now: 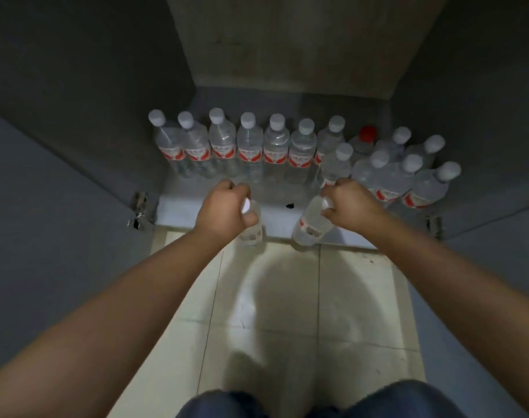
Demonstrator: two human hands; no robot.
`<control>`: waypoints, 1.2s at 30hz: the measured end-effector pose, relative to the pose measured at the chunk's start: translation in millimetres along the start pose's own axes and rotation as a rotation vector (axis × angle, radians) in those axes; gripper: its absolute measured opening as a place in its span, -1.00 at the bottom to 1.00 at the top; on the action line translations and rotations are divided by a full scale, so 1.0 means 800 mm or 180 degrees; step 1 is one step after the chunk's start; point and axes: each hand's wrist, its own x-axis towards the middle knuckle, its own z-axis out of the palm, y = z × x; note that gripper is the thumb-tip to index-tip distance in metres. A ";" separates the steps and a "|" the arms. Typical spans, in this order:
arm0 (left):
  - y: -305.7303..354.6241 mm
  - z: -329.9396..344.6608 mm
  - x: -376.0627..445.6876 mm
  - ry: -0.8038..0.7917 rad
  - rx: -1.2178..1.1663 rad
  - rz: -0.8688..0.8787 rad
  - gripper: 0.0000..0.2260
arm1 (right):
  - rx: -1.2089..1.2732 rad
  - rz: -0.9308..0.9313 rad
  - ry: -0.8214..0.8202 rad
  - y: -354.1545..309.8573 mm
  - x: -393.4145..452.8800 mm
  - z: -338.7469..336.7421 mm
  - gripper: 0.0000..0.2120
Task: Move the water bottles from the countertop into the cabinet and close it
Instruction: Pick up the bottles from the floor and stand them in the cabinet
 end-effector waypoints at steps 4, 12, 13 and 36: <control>-0.021 0.026 0.044 0.0173 0.0147 0.0219 -0.68 | -0.0190 -0.0119 0.0191 0.002 0.032 0.019 -0.72; -0.037 0.029 0.091 -0.0008 0.0389 0.0411 -0.67 | -0.0138 -0.0521 0.0172 0.001 0.051 0.015 -0.63; -0.038 0.026 0.094 -0.0079 0.0452 0.0423 -0.65 | -0.0133 -0.0558 0.0129 -0.001 0.052 0.013 -0.62; -0.035 0.026 0.098 -0.0198 0.1132 0.0234 -0.71 | 0.0015 0.0720 0.0365 -0.027 0.063 0.003 -0.54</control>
